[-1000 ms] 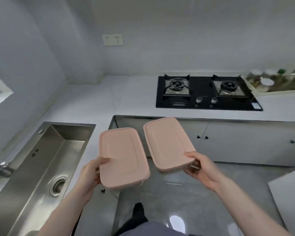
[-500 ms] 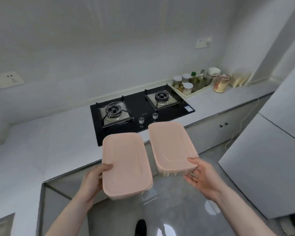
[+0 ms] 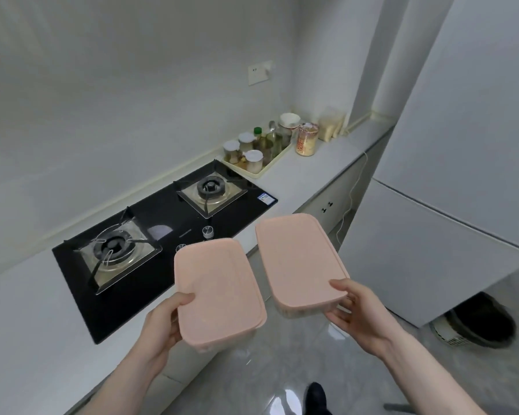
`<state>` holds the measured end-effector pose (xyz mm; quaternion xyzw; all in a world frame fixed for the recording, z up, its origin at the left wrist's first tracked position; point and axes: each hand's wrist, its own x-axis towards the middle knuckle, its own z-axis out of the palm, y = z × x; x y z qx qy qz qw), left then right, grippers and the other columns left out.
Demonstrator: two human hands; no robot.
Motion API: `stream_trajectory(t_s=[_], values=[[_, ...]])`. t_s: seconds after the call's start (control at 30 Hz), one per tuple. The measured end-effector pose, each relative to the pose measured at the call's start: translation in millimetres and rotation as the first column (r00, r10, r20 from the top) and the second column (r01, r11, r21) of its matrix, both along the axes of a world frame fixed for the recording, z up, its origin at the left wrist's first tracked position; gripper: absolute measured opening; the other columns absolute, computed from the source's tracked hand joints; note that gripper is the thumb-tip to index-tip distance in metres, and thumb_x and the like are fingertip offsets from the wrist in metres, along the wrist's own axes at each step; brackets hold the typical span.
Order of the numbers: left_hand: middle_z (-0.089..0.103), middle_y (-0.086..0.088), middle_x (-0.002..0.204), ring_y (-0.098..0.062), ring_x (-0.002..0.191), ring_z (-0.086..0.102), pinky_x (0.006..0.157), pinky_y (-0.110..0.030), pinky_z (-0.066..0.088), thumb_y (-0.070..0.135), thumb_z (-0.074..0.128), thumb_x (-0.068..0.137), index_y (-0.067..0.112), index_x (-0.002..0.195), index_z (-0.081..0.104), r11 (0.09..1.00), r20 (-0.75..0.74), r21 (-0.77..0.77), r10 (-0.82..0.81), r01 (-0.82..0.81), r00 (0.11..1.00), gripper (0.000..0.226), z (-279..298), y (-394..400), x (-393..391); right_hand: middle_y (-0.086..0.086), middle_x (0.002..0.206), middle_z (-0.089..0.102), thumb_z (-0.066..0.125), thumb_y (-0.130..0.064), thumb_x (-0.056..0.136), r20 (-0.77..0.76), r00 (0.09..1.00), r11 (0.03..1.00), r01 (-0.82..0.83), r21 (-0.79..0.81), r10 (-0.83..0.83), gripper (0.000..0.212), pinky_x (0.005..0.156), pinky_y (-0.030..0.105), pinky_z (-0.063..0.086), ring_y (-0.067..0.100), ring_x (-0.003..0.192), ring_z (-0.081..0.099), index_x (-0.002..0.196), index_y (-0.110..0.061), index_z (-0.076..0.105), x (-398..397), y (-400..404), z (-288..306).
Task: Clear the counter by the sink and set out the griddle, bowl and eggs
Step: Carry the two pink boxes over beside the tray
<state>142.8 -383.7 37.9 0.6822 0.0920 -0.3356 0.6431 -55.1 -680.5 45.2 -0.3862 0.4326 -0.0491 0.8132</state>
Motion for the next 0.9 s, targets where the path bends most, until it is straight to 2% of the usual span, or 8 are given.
stream_trajectory(t_s=[0.1, 0.2, 0.43, 0.57, 0.63, 0.73, 0.83, 0.9], values=[[0.078, -0.013, 0.105, -0.028, 0.088, 0.069, 0.078, -0.038, 0.051, 0.026, 0.068, 0.085, 0.006, 0.11, 0.076, 0.998, 0.01, 0.009, -0.057, 0.057, 0.998, 0.034, 0.2, -39.0, 17.1, 0.001, 0.086, 0.068, 0.07, -0.021, 0.086, 0.004, 0.998, 0.998, 0.065, 0.024, -0.065, 0.025, 0.096, 0.036, 0.053, 0.022, 0.087, 0.062, 0.11, -0.015, 0.072, 2.4, -30.8, -4.9], [0.078, -0.012, 0.105, -0.027, 0.088, 0.07, 0.076, -0.036, 0.051, 0.025, 0.069, 0.085, 0.005, 0.111, 0.075, 0.996, 0.036, 0.016, -0.086, 0.085, 0.996, 0.033, 1.6, -80.7, 29.9, -0.002, 0.078, 0.068, 0.069, -0.021, 0.086, -0.001, 0.995, 0.995, 0.096, 0.037, -0.096, 0.022, 0.091, 0.035, 0.054, 0.02, 0.081, 0.063, 0.108, -0.015, 0.071, 12.4, -69.1, -6.7], [0.078, -0.011, 0.109, -0.029, 0.091, 0.069, 0.077, -0.037, 0.052, 0.026, 0.073, 0.081, 0.007, 0.11, 0.076, 1.0, 0.022, 0.016, -0.016, 0.016, 1.0, 0.035, 1.6, -184.4, 60.0, 0.0, 0.087, 0.065, 0.072, -0.022, 0.084, 0.003, 0.998, 0.998, 0.062, 0.024, -0.062, 0.02, 0.084, 0.034, 0.055, 0.018, 0.075, 0.063, 0.104, -0.019, 0.072, 55.9, -179.0, -3.3], [0.077, -0.01, 0.106, -0.028, 0.084, 0.069, 0.072, -0.035, 0.051, 0.024, 0.073, 0.083, 0.008, 0.109, 0.075, 0.999, 0.02, -0.007, 0.051, -0.051, 0.999, 0.03, 4.4, -240.1, 70.1, 0.0, 0.088, 0.066, 0.081, -0.023, 0.068, 0.002, 1.0, 1.0, 0.012, -0.011, -0.012, 0.032, 0.078, 0.033, 0.056, 0.018, 0.076, 0.063, 0.099, -0.021, 0.072, 80.7, -234.2, 9.2], [0.075, -0.009, 0.103, -0.027, 0.083, 0.068, 0.072, -0.036, 0.051, 0.023, 0.073, 0.083, 0.007, 0.109, 0.074, 0.997, -0.002, -0.027, 0.074, -0.074, 0.997, 0.03, 3.5, -265.8, 76.9, 0.002, 0.093, 0.063, 0.079, -0.024, 0.074, -0.002, 1.0, 1.0, 0.008, -0.017, -0.008, 0.028, 0.081, 0.034, 0.057, 0.02, 0.083, 0.061, 0.101, -0.021, 0.072, 92.4, -262.9, 11.3], [0.075, -0.01, 0.108, -0.027, 0.088, 0.069, 0.077, -0.038, 0.053, 0.025, 0.074, 0.082, 0.009, 0.111, 0.073, 0.994, -0.04, -0.048, 0.094, -0.096, 0.995, 0.033, -1.0, -292.6, 85.4, 0.003, 0.096, 0.06, 0.075, -0.023, 0.081, -0.021, 1.0, 0.999, 0.008, -0.041, -0.009, 0.022, 0.097, 0.038, 0.056, 0.024, 0.094, 0.054, 0.102, -0.02, 0.072, 107.5, -293.6, 16.2], [0.075, -0.01, 0.109, -0.026, 0.089, 0.07, 0.076, -0.037, 0.055, 0.023, 0.075, 0.082, 0.009, 0.111, 0.073, 0.993, -0.067, -0.054, 0.106, -0.109, 0.992, 0.032, -9.0, -317.3, 102.2, 0.001, 0.089, 0.063, 0.073, -0.022, 0.083, -0.034, 0.999, 0.999, 0.005, -0.046, -0.007, 0.019, 0.107, 0.042, 0.05, 0.021, 0.089, 0.056, 0.102, -0.019, 0.072, 126.4, -322.8, 17.0], [0.077, -0.009, 0.105, -0.022, 0.081, 0.073, 0.074, -0.036, 0.055, 0.023, 0.075, 0.082, 0.008, 0.111, 0.074, 0.993, -0.072, -0.051, 0.102, -0.106, 0.992, 0.033, -11.2, -331.3, 112.3, 0.001, 0.087, 0.064, 0.073, -0.022, 0.083, -0.043, 0.999, 0.998, 0.009, -0.056, -0.012, 0.018, 0.108, 0.042, 0.049, 0.02, 0.085, 0.057, 0.101, -0.019, 0.072, 137.9, -336.4, 15.7]])
